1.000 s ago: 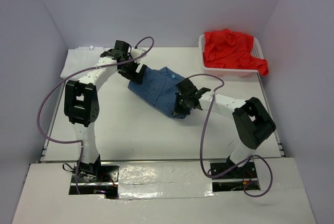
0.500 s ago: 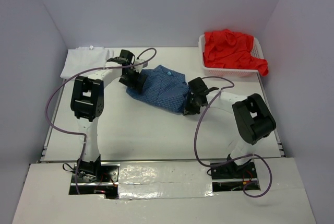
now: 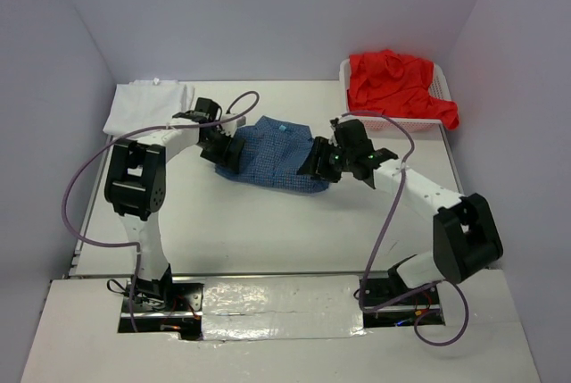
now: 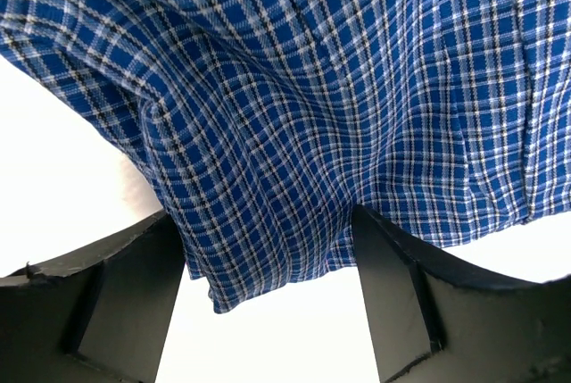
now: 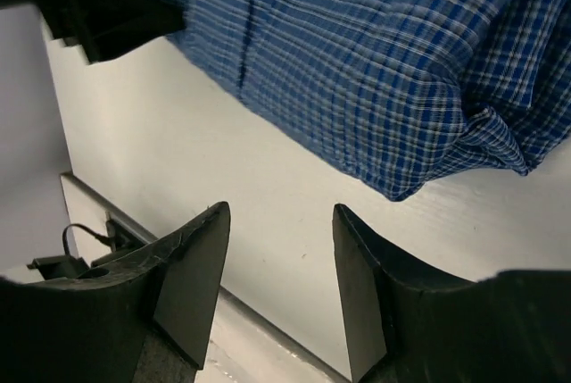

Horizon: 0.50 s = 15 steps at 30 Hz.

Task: Fold and stack the long sleeve shirts
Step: Fold the shirt

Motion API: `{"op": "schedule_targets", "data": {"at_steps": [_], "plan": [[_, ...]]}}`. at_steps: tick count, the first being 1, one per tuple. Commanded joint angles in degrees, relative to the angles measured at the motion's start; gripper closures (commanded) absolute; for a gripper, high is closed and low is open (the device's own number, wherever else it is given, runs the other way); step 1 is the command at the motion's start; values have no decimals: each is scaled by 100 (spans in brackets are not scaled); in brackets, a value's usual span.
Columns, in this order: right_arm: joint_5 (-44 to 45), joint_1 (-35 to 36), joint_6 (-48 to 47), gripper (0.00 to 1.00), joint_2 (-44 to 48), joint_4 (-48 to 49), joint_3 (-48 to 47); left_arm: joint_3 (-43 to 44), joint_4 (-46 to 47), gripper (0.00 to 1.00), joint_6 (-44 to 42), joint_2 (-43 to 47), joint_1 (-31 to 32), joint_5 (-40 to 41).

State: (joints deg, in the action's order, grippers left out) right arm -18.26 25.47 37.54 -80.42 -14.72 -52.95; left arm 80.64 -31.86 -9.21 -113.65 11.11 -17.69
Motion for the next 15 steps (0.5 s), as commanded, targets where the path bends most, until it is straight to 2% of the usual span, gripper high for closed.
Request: {"op": "schedule_targets", "data": {"at_steps": [1, 8, 15], "plan": [[-109, 19, 604, 43, -386, 13, 100, -101, 171, 16, 253, 290, -4, -200], [569, -112, 1185, 37, -35, 161, 496, -549, 276, 15, 534, 694, 22, -401], [376, -394, 1159, 36, -421, 637, 470, -761, 84, 14, 465, 765, 75, -708]]}}
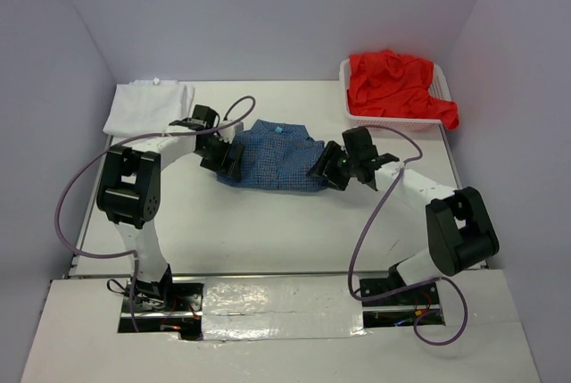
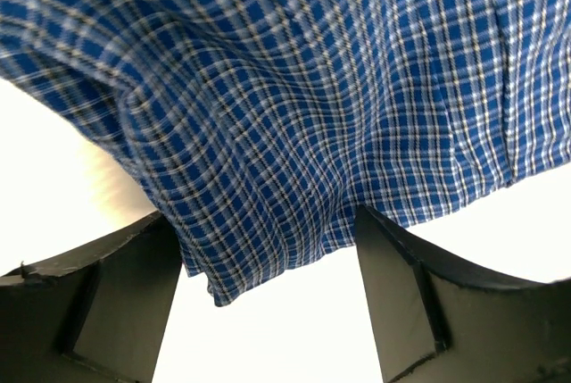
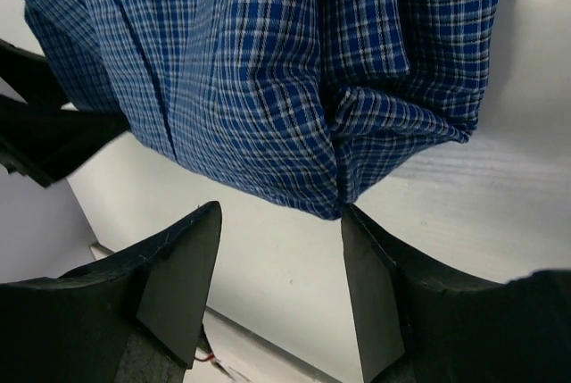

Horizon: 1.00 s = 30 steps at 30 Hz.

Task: Fold and stack the long sleeve shirts
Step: Fold the shirt

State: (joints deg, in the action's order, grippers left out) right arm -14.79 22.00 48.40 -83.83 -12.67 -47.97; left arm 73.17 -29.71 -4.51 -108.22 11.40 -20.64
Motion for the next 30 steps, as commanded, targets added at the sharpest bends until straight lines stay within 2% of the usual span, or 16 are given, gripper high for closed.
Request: {"op": "schedule_targets", "data": {"at_steps": [1, 3, 4, 5, 9, 13, 20, 23, 26, 28, 29, 30], "plan": [[37, -64, 21, 36, -246, 371, -90, 31, -244, 11, -40, 240, 38, -440], [46, -73, -32, 38, -388, 353, -125, 301, -350, 8, -59, 310, -32, -414], [55, -90, -50, 38, -475, 344, -125, 434, -386, 2, -15, 328, -198, -449], [81, -108, -76, 38, -511, 344, -134, 566, -447, 1, 38, 363, -295, -493], [107, -196, -138, 42, -573, 361, -90, 1321, -474, 1, 12, 276, -638, -318], [99, -275, -287, 47, -590, 335, -99, 1560, -281, 1, 47, -84, -762, -291], [90, -275, -463, 54, -661, 150, -196, 1833, 317, 3, 188, -735, -595, -1125], [116, -293, -472, 57, -643, 142, -169, 1728, 458, 8, 135, -726, -551, -1284], [108, -293, -498, 64, -661, 159, -169, 1814, 484, 15, 100, -901, -533, -978], [64, -328, -516, 72, -696, 150, -178, 1955, 458, 29, 161, -1190, -533, -670], [29, -345, -560, 82, -722, 150, -178, 2112, 484, 46, 274, -1349, -525, -652], [28, -345, -560, 82, -731, 150, -178, 2114, 484, 56, 276, -1350, -533, -669]]}}
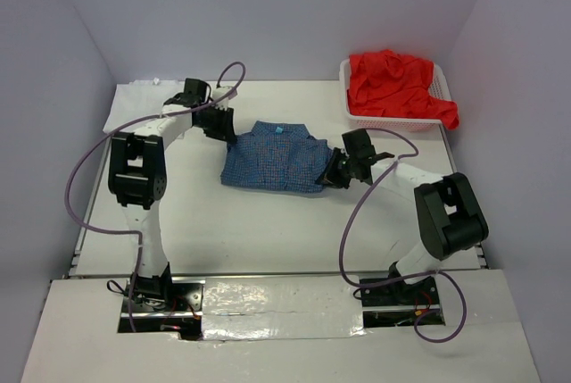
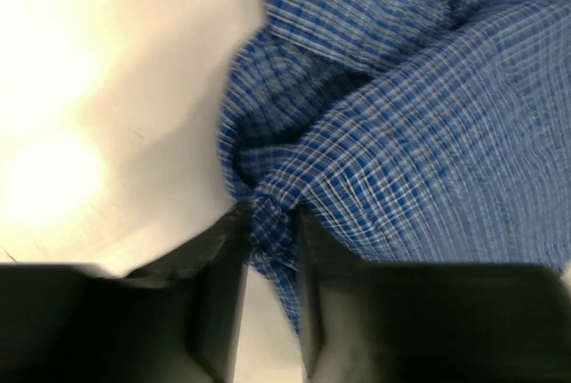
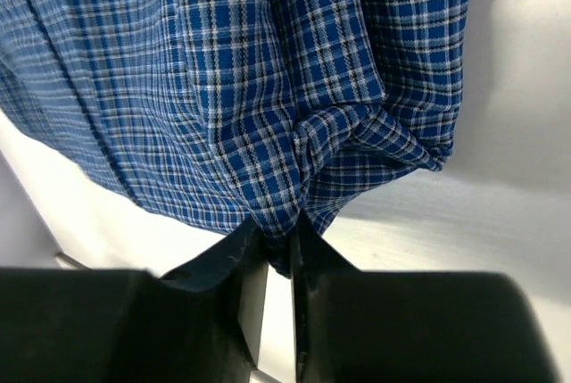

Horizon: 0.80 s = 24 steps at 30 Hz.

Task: Fold and stack the long sleeve shirts
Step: Fold the shirt

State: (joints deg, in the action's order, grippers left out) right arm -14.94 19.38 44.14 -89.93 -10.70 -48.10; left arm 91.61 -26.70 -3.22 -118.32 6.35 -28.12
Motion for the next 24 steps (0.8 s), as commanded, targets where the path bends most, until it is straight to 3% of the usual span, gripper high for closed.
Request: {"op": "schedule_targets", "data": {"at_steps": [1, 2, 3, 4, 12, 16, 17, 20, 21, 24], "plan": [[9, -135, -169, 86, -121, -81, -156, 278, 304, 66, 208, -393, -20, 70], [-9, -171, -230, 94, -121, -99, -139, 269, 375, 75, 278, -419, -20, 78], [-53, -206, -274, 96, -104, -116, -113, 261, 428, 94, 270, -411, -28, 131], [-140, -302, -309, 99, -86, -125, -34, 278, 446, 100, 278, -428, -20, 183], [-352, -769, -889, 99, -130, -441, 239, 67, 903, 100, 278, -200, -46, 878], [-466, -786, -977, 81, -288, -398, 205, 15, 912, 100, 278, -191, -20, 537], [-483, -769, -986, 72, -340, -398, 169, -20, 929, 100, 226, -174, -2, 370], [-501, -786, -1126, 52, -359, -503, -85, -117, 938, 70, 138, -95, 77, 97], [-492, -769, -1179, 47, -332, -556, -251, -117, 930, 56, 147, -68, 86, 44], [-361, -769, -1416, 34, -113, -950, -569, 14, 824, 41, 182, 11, 77, -9]]}}
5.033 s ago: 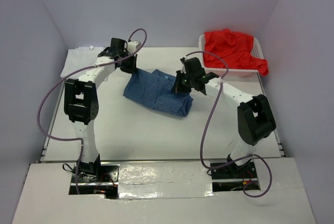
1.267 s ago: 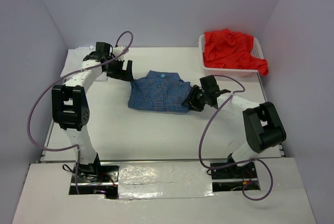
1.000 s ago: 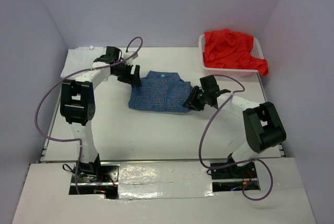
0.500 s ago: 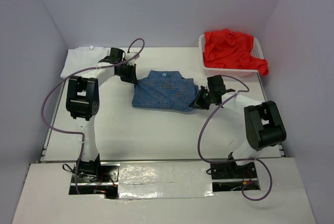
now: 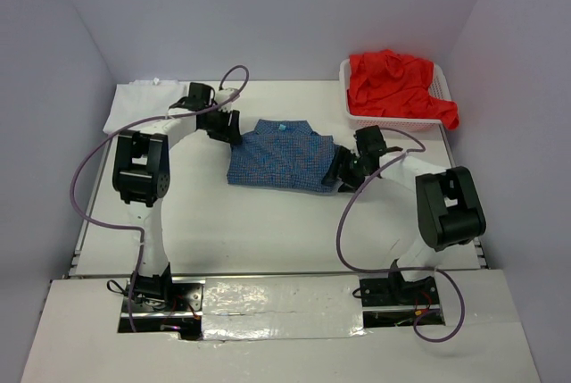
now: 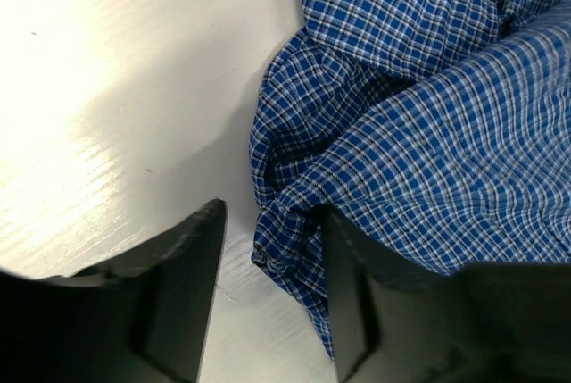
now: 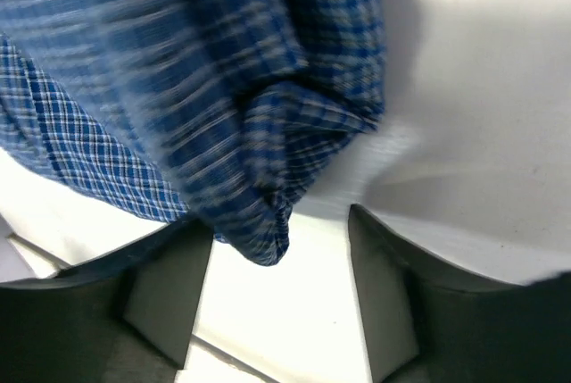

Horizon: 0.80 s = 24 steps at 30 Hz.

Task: Fold and stack the long sleeve shirts
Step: Fold the shirt, then neatly place the folded shirt to the corner

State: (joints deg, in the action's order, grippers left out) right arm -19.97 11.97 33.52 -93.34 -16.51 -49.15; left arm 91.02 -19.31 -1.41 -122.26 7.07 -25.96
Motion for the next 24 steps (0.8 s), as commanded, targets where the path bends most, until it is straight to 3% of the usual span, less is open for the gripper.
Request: {"op": "schedule_targets", "data": {"at_steps": [1, 4, 9, 12, 13, 15, 18, 24], "plan": [[168, -36, -485, 30, 298, -448, -543, 239, -36, 39, -8, 413, 5, -217], [291, -45, -627, 21, 632, -809, -807, 695, -379, 34, -78, 492, -4, -138], [651, -72, -698, 20, 1309, -1406, -1114, 1207, -635, 28, -202, 895, -4, 99], [705, 25, -497, 36, 1687, -1286, -1089, 1033, -609, 28, -202, 1290, 57, -32], [635, 182, -443, 54, 1801, -1180, -1045, 962, -626, 29, -245, 1379, 162, -128], [599, 341, -312, 79, 1767, -943, -992, 682, -801, 31, -385, 1564, 338, -199], [117, 421, -4, 100, 1337, -468, -843, 338, -1162, 36, -518, 1486, 716, -384], [106, 350, 243, 100, 177, -28, -833, -260, -987, 39, -378, 1109, 919, -60]]}}
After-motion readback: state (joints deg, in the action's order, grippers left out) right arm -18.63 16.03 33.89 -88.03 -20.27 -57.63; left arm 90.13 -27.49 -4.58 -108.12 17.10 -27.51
